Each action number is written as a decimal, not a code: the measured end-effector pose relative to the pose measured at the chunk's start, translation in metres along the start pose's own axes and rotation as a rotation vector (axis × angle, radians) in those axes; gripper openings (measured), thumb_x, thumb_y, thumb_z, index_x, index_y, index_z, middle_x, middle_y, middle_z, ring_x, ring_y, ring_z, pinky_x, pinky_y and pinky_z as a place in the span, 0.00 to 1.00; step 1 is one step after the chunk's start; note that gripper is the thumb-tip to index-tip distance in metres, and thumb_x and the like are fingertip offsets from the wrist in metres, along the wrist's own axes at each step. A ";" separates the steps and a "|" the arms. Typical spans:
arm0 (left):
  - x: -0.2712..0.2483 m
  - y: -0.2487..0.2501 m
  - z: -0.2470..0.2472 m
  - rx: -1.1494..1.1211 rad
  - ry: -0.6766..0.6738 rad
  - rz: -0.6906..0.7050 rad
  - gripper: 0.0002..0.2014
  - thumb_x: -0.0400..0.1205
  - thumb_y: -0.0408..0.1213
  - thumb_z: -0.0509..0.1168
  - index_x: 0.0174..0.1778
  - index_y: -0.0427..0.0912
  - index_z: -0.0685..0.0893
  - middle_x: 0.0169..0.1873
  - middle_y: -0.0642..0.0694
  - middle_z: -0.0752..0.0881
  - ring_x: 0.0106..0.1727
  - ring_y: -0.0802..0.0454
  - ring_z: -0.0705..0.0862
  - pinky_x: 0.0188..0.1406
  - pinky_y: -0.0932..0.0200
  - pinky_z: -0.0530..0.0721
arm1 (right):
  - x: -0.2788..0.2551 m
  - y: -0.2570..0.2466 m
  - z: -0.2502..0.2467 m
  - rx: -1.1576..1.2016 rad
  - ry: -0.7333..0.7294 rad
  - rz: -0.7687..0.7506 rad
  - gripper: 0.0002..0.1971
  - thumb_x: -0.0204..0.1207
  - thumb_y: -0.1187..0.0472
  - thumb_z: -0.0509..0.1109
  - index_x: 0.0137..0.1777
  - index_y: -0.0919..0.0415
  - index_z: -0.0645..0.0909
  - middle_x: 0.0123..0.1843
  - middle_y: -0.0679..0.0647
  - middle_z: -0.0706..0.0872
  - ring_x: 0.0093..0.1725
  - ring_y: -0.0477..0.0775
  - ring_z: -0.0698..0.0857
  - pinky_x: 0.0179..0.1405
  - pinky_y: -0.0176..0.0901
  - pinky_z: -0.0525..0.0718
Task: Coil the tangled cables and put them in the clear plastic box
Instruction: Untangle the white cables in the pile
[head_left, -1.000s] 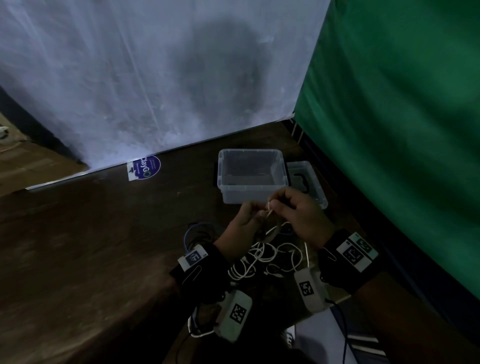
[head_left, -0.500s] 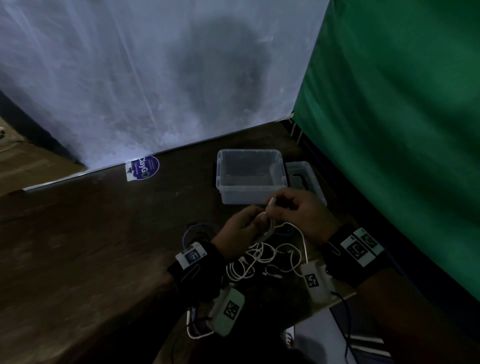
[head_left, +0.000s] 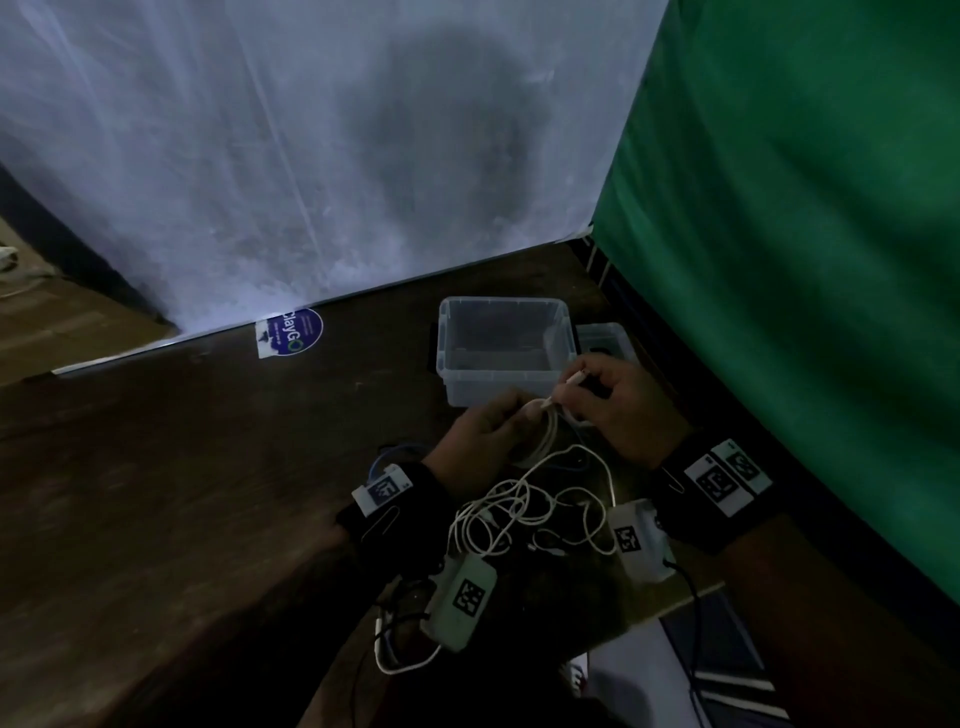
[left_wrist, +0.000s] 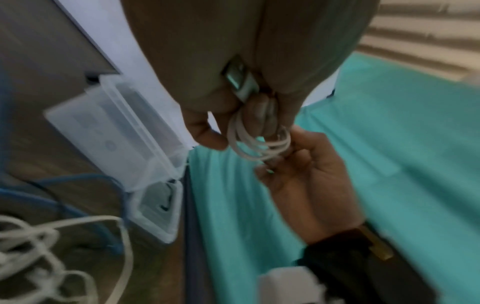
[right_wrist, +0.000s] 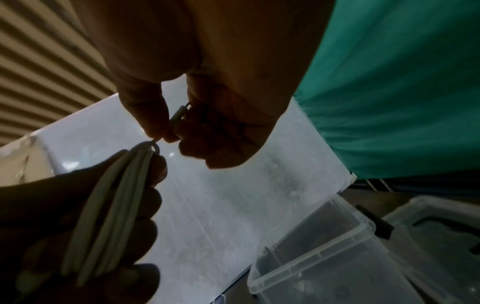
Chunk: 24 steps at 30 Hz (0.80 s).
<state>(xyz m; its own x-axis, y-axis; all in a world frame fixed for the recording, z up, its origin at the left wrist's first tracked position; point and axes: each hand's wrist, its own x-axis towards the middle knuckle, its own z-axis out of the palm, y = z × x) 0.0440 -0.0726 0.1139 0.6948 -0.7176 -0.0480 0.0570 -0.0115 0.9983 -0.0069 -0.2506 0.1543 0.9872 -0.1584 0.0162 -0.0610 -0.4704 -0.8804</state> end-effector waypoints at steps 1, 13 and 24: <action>0.002 0.004 0.000 0.004 0.017 0.015 0.10 0.87 0.38 0.56 0.51 0.35 0.79 0.33 0.47 0.77 0.31 0.59 0.76 0.34 0.64 0.77 | 0.002 0.000 0.001 0.053 0.006 0.018 0.09 0.77 0.63 0.72 0.38 0.50 0.82 0.35 0.47 0.86 0.38 0.44 0.85 0.42 0.37 0.84; 0.000 0.015 -0.019 0.177 0.007 -0.005 0.11 0.86 0.35 0.61 0.57 0.39 0.87 0.48 0.49 0.90 0.48 0.60 0.88 0.50 0.65 0.84 | -0.004 0.008 0.021 0.425 0.118 0.166 0.06 0.80 0.69 0.69 0.50 0.58 0.79 0.43 0.55 0.87 0.39 0.46 0.89 0.38 0.37 0.86; -0.001 0.010 -0.029 0.192 0.188 0.048 0.09 0.83 0.35 0.66 0.55 0.49 0.88 0.44 0.50 0.91 0.46 0.53 0.90 0.48 0.56 0.87 | -0.014 0.010 0.041 0.295 0.024 0.121 0.10 0.77 0.63 0.75 0.57 0.63 0.84 0.49 0.56 0.92 0.49 0.53 0.92 0.47 0.46 0.91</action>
<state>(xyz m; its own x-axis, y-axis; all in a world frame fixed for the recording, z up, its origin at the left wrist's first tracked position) 0.0647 -0.0521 0.1233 0.8151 -0.5791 0.0121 -0.1036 -0.1253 0.9867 -0.0151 -0.2177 0.1255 0.9716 -0.2196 -0.0887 -0.1289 -0.1759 -0.9759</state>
